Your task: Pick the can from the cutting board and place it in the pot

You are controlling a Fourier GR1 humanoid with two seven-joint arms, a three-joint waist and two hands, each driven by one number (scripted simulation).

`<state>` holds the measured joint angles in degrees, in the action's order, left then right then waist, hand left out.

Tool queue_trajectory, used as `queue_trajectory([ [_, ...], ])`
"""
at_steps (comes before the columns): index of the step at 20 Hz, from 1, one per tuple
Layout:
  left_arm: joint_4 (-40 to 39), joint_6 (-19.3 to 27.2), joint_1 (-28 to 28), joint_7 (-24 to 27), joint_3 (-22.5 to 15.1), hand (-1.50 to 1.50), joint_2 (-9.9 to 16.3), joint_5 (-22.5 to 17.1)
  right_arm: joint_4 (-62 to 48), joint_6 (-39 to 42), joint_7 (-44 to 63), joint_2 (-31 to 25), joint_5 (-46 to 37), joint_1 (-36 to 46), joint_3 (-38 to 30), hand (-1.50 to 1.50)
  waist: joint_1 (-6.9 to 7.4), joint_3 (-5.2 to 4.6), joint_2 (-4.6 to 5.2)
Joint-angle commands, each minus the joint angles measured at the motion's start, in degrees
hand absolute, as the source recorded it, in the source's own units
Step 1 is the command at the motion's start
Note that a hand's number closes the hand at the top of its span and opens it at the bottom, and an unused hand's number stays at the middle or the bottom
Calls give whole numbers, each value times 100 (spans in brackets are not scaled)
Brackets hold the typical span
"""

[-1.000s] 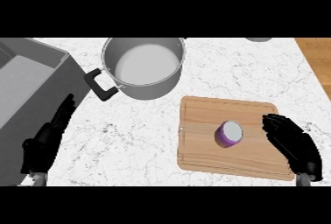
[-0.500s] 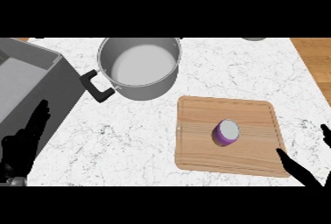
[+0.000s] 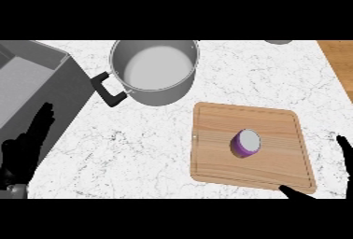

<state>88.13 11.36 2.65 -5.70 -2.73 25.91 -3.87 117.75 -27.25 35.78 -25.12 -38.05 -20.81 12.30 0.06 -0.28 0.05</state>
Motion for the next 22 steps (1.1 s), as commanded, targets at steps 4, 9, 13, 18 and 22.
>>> queue_trajectory([
  [4, -168, -109, -286, -119, -25, 0, -34, 26, 461, 2252, 2325, -281, 38, 1112, 515, -150, 152, -3, 42],
  [9, -2, -72, -126, 29, -106, 0, -60, 167, -170, 3454, 3579, -54, 878, 2178, 648, -150, 324, 3, 49],
  [13, -250, 8, -434, -243, -111, 0, -211, 194, -550, 4017, 4124, 203, 1579, 2951, 539, -150, 146, 12, 32],
  [18, -63, -134, -262, -157, -7, 0, -151, 131, -1623, 3896, 4269, 691, 1680, 3865, 618, -150, 160, 19, 18],
  [22, -188, -226, -134, -1, 116, 0, -112, 95, -1921, 4175, 4255, 513, 1785, 3835, 658, -150, 93, 18, 0],
])
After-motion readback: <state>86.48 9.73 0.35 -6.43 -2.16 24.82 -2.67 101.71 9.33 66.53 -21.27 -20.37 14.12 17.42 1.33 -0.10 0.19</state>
